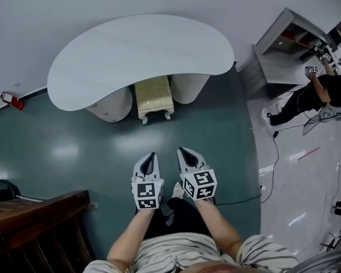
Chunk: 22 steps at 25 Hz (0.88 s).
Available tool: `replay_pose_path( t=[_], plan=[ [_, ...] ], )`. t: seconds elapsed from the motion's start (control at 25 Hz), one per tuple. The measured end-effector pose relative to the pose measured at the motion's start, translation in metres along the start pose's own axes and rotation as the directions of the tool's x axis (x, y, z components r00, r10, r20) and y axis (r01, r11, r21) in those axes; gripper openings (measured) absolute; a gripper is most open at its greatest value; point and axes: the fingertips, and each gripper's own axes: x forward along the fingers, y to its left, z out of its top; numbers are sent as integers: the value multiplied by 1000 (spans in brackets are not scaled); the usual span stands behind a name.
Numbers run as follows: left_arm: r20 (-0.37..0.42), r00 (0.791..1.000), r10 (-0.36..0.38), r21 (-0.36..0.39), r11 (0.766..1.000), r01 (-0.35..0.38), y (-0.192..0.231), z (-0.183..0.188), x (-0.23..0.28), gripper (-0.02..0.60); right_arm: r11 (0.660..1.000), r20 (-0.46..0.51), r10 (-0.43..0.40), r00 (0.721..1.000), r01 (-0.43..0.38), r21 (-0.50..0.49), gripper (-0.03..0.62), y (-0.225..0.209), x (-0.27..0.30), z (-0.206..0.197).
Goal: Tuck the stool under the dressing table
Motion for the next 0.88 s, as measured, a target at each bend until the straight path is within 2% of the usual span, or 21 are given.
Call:
replay_pose_path(
  t=[0.32, 0.68, 0.88],
  plan=[
    [104, 995, -15, 101, 995, 4, -20, 75, -55, 6, 997, 92, 9, 996, -1, -79, 14, 32, -53, 79],
    [222, 974, -39, 118, 993, 13, -41, 158, -95, 6, 994, 219, 14, 976, 11, -113, 14, 50, -101, 163],
    [283, 958, -51, 120, 993, 17, -45, 192, -109, 6, 991, 258, 31, 966, 5, -136, 14, 65, -114, 189]
  ],
)
